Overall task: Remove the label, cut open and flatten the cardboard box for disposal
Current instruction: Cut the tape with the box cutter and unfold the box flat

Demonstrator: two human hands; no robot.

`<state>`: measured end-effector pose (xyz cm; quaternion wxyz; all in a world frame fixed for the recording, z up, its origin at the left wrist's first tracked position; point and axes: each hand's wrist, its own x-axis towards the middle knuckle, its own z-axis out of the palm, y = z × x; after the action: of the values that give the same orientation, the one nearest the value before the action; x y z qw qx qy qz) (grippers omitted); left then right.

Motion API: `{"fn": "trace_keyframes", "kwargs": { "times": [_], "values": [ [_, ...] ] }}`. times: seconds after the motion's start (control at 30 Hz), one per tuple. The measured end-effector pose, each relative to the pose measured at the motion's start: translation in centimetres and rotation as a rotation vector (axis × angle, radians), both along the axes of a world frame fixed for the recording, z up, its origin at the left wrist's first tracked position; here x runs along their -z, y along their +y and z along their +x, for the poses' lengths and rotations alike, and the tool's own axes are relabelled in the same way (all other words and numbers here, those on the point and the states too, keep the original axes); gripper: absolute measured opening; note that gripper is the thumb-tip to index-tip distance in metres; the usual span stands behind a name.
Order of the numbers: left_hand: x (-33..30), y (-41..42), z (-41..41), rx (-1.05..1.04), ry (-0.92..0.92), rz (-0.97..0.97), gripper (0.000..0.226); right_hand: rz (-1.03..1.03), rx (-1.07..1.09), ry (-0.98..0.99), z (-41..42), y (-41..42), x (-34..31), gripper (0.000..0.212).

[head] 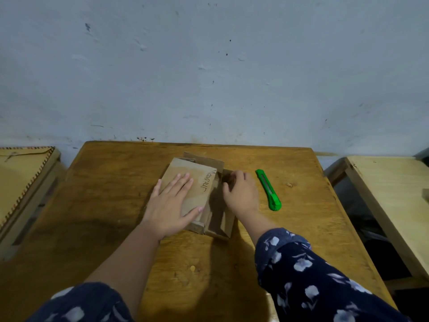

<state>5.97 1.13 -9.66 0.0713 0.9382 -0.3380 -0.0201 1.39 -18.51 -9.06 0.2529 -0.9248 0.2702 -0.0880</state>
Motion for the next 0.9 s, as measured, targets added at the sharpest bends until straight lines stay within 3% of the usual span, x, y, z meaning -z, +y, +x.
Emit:
{"fn": "trace_keyframes", "kwargs": {
  "times": [0.07,0.2,0.37,0.43,0.57,0.63,0.8,0.9],
  "values": [
    [-0.1,0.1,0.1,0.009,-0.003,-0.015,0.084,0.183,0.097,-0.074,-1.0,-0.7,-0.4,0.033],
    [-0.1,0.2,0.2,0.023,-0.017,0.009,0.086,0.263,0.280,-0.076,-3.1,-2.6,0.4,0.038],
    [0.0,0.4,0.3,0.053,-0.011,-0.013,0.088,0.022,0.213,0.268,-5.2,-4.5,2.2,0.048],
    [0.2,0.5,0.3,0.063,-0.017,-0.008,0.087,-0.051,0.165,0.312,-5.5,-4.7,2.0,0.049],
    [0.2,0.6,0.4,0.072,-0.005,0.003,0.088,-0.106,0.074,0.113,-4.1,-4.3,0.8,0.054],
    [0.2,0.6,0.3,0.070,-0.015,0.016,0.088,-0.032,-0.004,0.002,-2.7,-4.0,0.1,0.052],
    [0.1,0.6,0.0,0.055,-0.047,0.040,0.086,0.103,-0.048,0.029,-1.0,-3.5,-0.6,0.039],
    [0.7,1.1,-1.3,-0.048,-0.158,-0.056,0.072,0.106,0.011,0.020,-1.9,-3.0,-0.5,0.031]
  ]
}}
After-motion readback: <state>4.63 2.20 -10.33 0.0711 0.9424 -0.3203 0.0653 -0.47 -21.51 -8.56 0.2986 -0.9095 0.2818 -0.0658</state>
